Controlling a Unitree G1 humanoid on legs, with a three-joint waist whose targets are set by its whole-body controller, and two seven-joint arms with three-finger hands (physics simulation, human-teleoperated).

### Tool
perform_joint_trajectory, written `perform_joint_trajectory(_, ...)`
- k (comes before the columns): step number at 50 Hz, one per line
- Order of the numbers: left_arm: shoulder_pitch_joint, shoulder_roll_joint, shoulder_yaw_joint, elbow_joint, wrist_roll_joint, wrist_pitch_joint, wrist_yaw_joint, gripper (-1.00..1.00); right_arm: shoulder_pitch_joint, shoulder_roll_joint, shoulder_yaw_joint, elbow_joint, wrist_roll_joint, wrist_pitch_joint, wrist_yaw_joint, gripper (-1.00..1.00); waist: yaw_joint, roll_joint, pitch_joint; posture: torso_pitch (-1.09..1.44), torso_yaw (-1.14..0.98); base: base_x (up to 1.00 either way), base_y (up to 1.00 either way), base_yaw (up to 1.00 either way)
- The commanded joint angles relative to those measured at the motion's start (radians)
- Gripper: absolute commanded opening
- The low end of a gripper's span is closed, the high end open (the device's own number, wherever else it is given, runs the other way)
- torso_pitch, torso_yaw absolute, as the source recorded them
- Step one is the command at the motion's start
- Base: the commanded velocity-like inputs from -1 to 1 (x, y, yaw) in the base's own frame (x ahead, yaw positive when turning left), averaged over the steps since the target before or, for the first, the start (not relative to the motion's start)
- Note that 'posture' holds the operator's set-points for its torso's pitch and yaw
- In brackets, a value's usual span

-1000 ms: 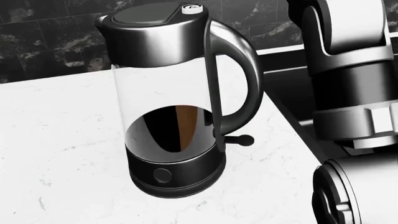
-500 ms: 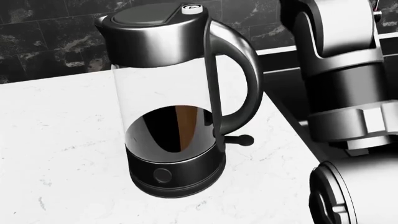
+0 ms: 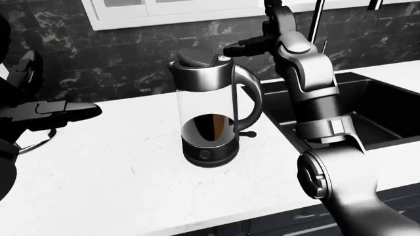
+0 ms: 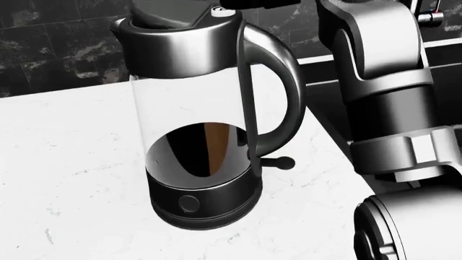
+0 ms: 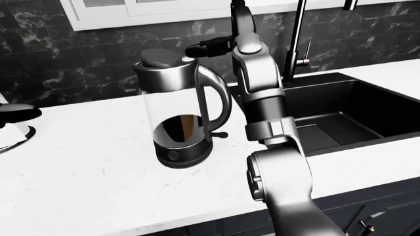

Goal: Press the button to open the lid of the electric kettle.

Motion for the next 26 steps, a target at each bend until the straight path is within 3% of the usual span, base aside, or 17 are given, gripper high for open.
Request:
perform_joint_trajectory(1, -0.021, 0.017, 0.012, -0.010, 0.005, -0.026, 0.001, 1.00, -0.041, -0.007, -0.002, -0.033, -0.002, -0.027, -0.001, 1.00, 0.000, 0.003, -0.011, -0.43, 0.00, 0.00, 0.00, 0.00)
perform_joint_trajectory(11, -0.020, 0.016, 0.013, -0.010, 0.006, -0.026, 0.000, 1.00, -0.030, -0.002, 0.007, -0.038, -0.018, -0.037, -0.009, 1.00, 0.000, 0.004, -0.011, -0.43, 0.00, 0.00, 0.00, 0.00)
perform_joint_trajectory(16, -0.020, 0.016, 0.013, -0.011, 0.005, -0.025, 0.000, 1.00, -0.015, -0.007, 0.044, -0.035, -0.112, -0.098, -0.003, 1.00, 0.000, 0.004, -0.011, -0.43, 0.00, 0.00, 0.00, 0.00)
perform_joint_trajectory(26, -0.013, 0.016, 0.021, -0.012, 0.005, -0.028, -0.007, 1.00, 0.011, 0.008, 0.043, -0.023, -0.247, -0.163, 0.032, 1.00, 0.003, 0.006, -0.011, -0.43, 0.00, 0.00, 0.00, 0.00)
